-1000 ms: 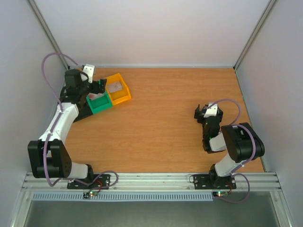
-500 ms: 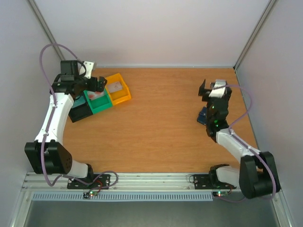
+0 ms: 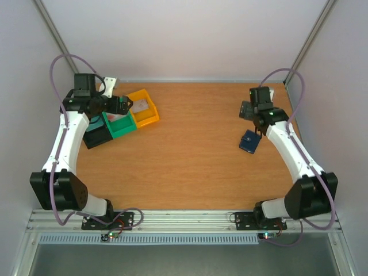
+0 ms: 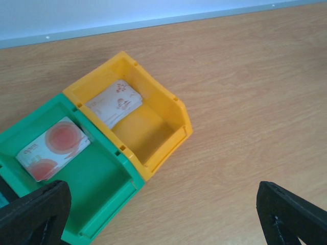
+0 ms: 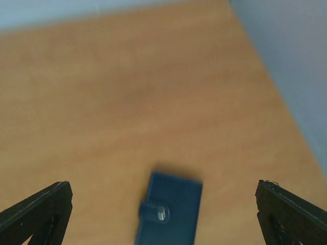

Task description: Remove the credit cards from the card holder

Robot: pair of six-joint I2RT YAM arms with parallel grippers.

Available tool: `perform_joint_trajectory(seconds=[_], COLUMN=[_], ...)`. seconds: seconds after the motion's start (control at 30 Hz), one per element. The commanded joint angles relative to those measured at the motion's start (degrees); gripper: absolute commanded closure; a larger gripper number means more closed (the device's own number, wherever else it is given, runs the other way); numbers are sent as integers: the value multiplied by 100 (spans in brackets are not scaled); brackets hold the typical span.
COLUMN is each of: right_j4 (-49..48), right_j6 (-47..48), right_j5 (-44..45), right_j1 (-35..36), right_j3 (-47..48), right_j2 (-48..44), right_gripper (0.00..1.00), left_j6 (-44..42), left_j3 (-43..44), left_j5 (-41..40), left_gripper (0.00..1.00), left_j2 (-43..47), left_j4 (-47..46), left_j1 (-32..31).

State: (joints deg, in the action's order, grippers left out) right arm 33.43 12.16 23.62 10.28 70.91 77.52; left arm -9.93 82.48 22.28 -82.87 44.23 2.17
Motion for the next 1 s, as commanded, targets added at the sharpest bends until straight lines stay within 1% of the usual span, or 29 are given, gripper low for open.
perform_joint_trajectory(seconds=[0.0, 0.07, 0.13, 0.33, 0.53, 0.67, 0.77, 0.97], right_j4=[1882, 1953, 1785, 1723, 1454, 1394, 1524, 1752], right_j6=[-875, -1038, -1116, -1125, -1127, -921, -791, -591], right_j5=[-434, -713, -930, -1296, -1713, -2192, -2199, -1946], right_j1=[-97, -246, -364, -572, -808, -845, -848, -848], right_j3=[91, 128, 47, 93, -252, -256, -101, 102], right_j2=[712, 1095, 1372, 2291, 2652, 2908, 3149, 3348], right_gripper=[2, 1, 1, 2, 2, 2, 2, 2], left_j6=[34, 122, 139, 147, 165, 168, 176, 164], left_j3=[-89, -157, -196, -445, -473, -472, -485, -489], left_j5=[466, 530, 616, 676, 710, 756, 747, 689], left_gripper=[1, 1, 1, 1, 1, 1, 1, 1], left_j2=[-48, -71, -83, -50, -64, -83, -89, -63], left_j4=[59, 53, 108, -15, -96, -110, -112, -116], left_j1=[25, 27, 27, 27, 26, 26, 24, 23])
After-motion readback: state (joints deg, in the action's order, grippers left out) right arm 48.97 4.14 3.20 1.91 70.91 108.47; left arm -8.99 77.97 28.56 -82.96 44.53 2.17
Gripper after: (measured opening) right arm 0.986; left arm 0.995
